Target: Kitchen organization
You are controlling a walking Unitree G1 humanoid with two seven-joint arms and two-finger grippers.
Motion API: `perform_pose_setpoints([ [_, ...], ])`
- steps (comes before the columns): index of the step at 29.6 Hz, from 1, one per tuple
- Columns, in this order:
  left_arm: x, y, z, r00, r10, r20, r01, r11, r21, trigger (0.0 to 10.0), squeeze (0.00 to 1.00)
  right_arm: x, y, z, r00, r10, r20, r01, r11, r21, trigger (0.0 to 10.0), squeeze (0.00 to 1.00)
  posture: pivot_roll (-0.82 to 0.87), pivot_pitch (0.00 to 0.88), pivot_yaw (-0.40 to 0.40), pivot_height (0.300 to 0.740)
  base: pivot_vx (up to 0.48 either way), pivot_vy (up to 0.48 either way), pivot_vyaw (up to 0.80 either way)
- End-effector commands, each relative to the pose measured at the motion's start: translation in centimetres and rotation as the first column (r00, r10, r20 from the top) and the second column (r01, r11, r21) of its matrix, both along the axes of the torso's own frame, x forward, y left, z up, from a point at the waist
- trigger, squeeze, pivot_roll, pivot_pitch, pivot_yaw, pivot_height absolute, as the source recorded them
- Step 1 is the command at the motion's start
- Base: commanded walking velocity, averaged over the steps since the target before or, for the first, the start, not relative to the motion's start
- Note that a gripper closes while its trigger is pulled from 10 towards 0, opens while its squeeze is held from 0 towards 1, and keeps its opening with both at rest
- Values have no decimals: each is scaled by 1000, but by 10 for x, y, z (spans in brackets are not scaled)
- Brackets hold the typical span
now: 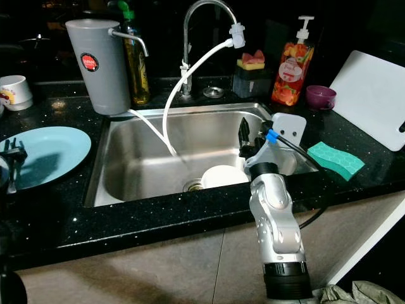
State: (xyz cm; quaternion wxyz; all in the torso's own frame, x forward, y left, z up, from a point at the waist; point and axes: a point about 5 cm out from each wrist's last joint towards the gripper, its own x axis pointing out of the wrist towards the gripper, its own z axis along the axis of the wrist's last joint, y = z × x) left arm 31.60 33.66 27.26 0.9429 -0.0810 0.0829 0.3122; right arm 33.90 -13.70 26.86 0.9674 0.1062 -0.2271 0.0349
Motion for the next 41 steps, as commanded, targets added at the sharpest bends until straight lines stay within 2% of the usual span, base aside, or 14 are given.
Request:
perform_pose_setpoints([
  [1,1,1,-6,1000,8,-16,-8,998,-58,8941,0,-3,-1,0,1000,-5,1,5,1000,7,10000,0,195,117,-32,740,0,0,0],
  [4,1,1,-9,1000,7,-21,-9,997,-78,8275,0,-3,-1,0,1000,-6,0,6,1000,7,10000,0,195,117,-32,740,0,0,0],
  [5,2,0,-11,1000,5,-26,-8,995,-95,6118,0,-3,-1,-1,1000,-6,-2,6,1000,7,10000,0,192,117,-30,740,0,0,0],
  [7,3,0,-16,999,2,-39,-7,993,-119,4784,0,-3,-1,-1,1000,-7,-3,7,1000,8,10000,0,192,117,-30,740,0,0,0],
  [8,3,0,-16,999,2,-39,-7,993,-119,4784,0,-3,-1,-1,1000,-7,-3,7,1000,8,10000,0,192,117,-30,740,0,0,0],
  [9,4,1,-19,999,-4,-49,-2,991,-130,314,0,-3,-1,-1,1000,-7,-4,7,1000,10,10000,0,193,118,-31,740,0,0,0],
  [23,7,-1,-22,998,-14,-59,6,990,-138,0,0,-2,-2,0,1000,-4,-10,5,1000,28,10000,0,192,116,-32,740,0,0,0],
  [27,9,-3,-14,999,-24,-22,22,997,-77,0,0,-2,-1,-1,1000,-4,-12,4,1000,28,10000,0,189,115,-32,740,0,0,0],
  [28,10,-5,-7,1000,-26,1,26,999,-21,4314,0,-2,-1,-1,1000,-3,-13,3,1000,29,10000,0,189,115,-32,740,0,0,0],
  [29,11,-6,0,999,-33,27,32,999,32,10000,0,-2,-1,-1,1000,-3,-13,3,1000,29,10000,0,189,115,-32,740,0,0,0],
  [32,12,-10,14,996,-52,76,42,990,131,10000,0,-2,-1,-1,1000,-3,-14,3,1000,30,10000,0,186,115,-33,740,0,0,0],
  [36,14,-16,25,990,-88,112,64,978,201,10000,0,-2,-1,-1,1000,-3,-14,3,1000,30,10000,0,187,114,-33,740,0,0,0],
  [38,18,-28,34,973,-181,147,140,957,253,10000,0,-2,-1,-1,1000,-2,-14,2,1000,31,10000,0,187,114,-33,740,0,0,0],
  [41,20,-36,38,959,-236,158,186,943,277,10000,0,-2,-1,-1,1000,-1,-14,2,999,32,10000,0,187,114,-33,740,0,0,0],
])
